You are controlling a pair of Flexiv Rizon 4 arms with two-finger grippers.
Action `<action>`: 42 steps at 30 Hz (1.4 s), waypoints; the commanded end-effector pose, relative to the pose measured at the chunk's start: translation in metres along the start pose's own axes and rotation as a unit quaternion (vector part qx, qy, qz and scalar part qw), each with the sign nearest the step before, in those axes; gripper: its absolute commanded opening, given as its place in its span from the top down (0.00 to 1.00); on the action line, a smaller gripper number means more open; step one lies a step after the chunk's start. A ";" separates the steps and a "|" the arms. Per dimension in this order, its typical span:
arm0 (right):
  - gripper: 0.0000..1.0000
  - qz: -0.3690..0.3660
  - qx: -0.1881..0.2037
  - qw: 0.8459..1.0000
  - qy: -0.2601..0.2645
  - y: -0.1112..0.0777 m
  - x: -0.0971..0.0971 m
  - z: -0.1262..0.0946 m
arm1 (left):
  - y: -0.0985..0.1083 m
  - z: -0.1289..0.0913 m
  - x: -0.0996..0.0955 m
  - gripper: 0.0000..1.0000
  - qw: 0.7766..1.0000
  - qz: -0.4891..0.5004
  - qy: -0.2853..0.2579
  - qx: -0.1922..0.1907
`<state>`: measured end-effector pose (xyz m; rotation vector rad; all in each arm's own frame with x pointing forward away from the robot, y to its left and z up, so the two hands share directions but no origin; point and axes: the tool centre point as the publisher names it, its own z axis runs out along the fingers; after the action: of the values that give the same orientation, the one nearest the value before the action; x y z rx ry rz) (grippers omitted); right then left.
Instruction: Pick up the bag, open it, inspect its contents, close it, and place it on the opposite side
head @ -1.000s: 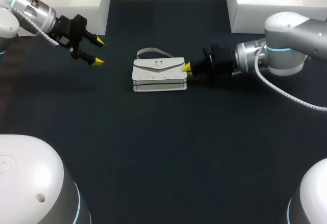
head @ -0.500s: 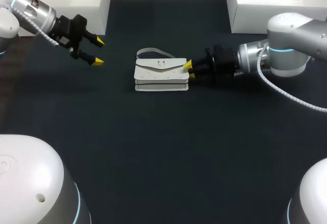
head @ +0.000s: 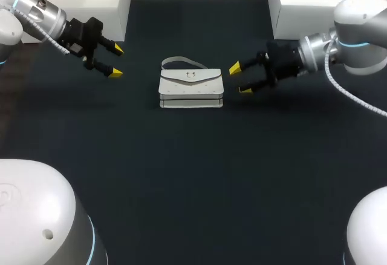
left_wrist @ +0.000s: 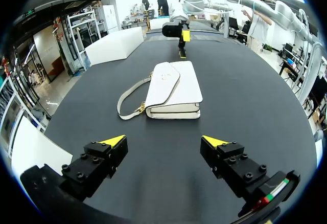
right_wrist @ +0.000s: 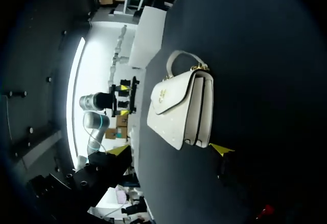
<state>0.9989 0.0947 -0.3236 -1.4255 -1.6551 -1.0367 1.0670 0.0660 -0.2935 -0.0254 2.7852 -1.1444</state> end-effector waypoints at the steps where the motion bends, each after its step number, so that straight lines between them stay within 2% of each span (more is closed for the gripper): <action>1: 0.00 -0.063 0.015 0.994 -0.092 -0.017 0.027 -0.016 | 0.001 0.001 0.000 0.00 1.000 0.001 0.000 0.002; 9: 0.00 -0.159 0.051 0.969 -0.181 -0.023 0.038 -0.012 | 0.001 0.001 0.000 0.00 1.000 0.001 0.000 0.002; 11: 0.00 -0.190 0.060 0.957 -0.211 -0.023 0.040 -0.009 | 0.001 0.001 0.000 0.00 1.000 0.001 0.000 0.002; 13: 0.00 -0.190 0.052 0.945 -0.261 -0.023 0.040 -0.006 | 0.001 0.001 0.000 0.00 1.000 0.001 0.000 0.002; 14: 0.00 -0.175 0.068 0.946 -0.264 -0.023 0.038 -0.006 | 0.001 0.001 0.000 0.00 1.000 0.001 0.000 0.002; 23: 0.00 -0.175 0.068 0.946 -0.264 -0.023 0.038 -0.006 | 0.001 0.001 0.000 0.00 1.000 0.001 0.000 0.002; 25: 0.00 -0.232 0.086 0.928 -0.279 -0.023 0.041 0.001 | 0.001 0.001 0.000 0.00 1.000 0.001 0.000 0.002; 29: 0.00 -0.364 0.123 0.865 -0.322 -0.027 0.052 0.017 | -0.015 0.009 -0.008 0.00 0.999 0.046 -0.003 0.016; 32: 0.00 -0.428 0.117 0.834 -0.328 -0.029 0.055 0.020 | -0.023 0.008 -0.008 0.00 0.996 0.080 -0.003 0.029; 34: 0.00 -0.454 0.110 0.825 -0.320 -0.029 0.055 0.020 | -0.027 0.007 -0.009 0.00 0.995 0.088 -0.009 0.038; 35: 0.00 -0.463 0.109 0.814 -0.333 -0.029 0.054 0.020 | -0.029 0.007 -0.009 0.00 0.994 0.098 -0.006 0.040; 42: 0.00 -0.520 0.100 0.761 -0.374 -0.032 0.052 0.034 | -0.044 0.004 -0.003 0.00 0.987 0.158 -0.036 0.020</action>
<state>0.9661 0.1414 -0.2905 -0.8144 -2.8920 -0.7535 1.0812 0.0370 -0.2701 0.3615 2.6039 -1.1291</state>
